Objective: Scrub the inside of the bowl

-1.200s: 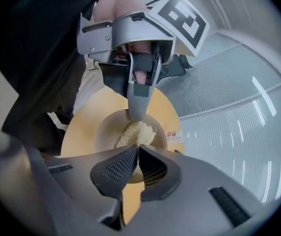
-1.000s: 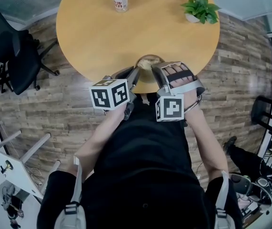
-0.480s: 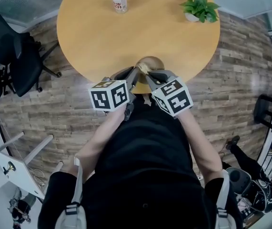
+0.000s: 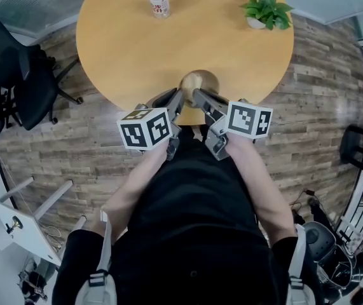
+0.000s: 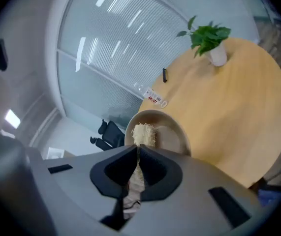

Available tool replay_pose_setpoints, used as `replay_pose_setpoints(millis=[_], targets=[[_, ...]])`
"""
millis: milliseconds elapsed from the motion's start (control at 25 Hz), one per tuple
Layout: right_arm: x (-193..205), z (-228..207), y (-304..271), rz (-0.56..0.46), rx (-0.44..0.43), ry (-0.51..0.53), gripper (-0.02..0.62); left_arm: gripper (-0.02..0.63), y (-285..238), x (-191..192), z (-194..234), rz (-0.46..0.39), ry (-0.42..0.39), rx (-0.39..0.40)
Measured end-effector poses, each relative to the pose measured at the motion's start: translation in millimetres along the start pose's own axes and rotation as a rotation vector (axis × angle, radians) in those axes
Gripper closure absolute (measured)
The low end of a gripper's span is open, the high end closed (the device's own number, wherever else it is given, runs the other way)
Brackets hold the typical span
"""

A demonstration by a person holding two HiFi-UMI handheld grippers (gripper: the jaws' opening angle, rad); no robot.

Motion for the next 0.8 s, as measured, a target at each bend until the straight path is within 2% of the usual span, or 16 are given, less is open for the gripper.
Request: replay_pose_setpoints(millis=[120, 280, 360, 480, 600, 800], targets=[[-2.5, -2.0, 4.2, -0.082, -0.046, -0.175, 0.571, 0.56, 2.2, -0.5, 0.8, -0.023, 0.005, -0.004], [-1.2, -10.8, 10.1, -0.151, -0.06, -0.344, 0.571, 0.563, 5.5, -0.6, 3.6, -0.047, 0.015, -0.025], [1.0, -15.9, 13.5, -0.168, -0.044, -0.395, 0.571, 0.565, 7.0, 0.5, 5.3, -0.057, 0.03, -0.033], [3.3, -17.3, 14.8, -0.178, -0.027, -0.418, 0.571, 0.566, 7.8, 1.9, 5.0, -0.056, 0.033, -0.026], [2.4, -11.5, 12.4, -0.168, -0.013, -0.326, 0.571, 0.565, 8.1, 2.3, -0.1, -0.046, 0.005, -0.01], [-1.2, -1.8, 4.5, -0.088, 0.098, 0.119, 0.571, 0.566, 4.2, 1.3, -3.9, -0.035, -0.029, -0.001]])
Point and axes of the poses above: the fingertips, and each gripper's own axes: y backward along the fingers, z to its left, x out of its underside, the point moved 7 cm from there along y, backward along the fingers, and after that the axes turned 5 degrees about x, right-handed, at the moved point
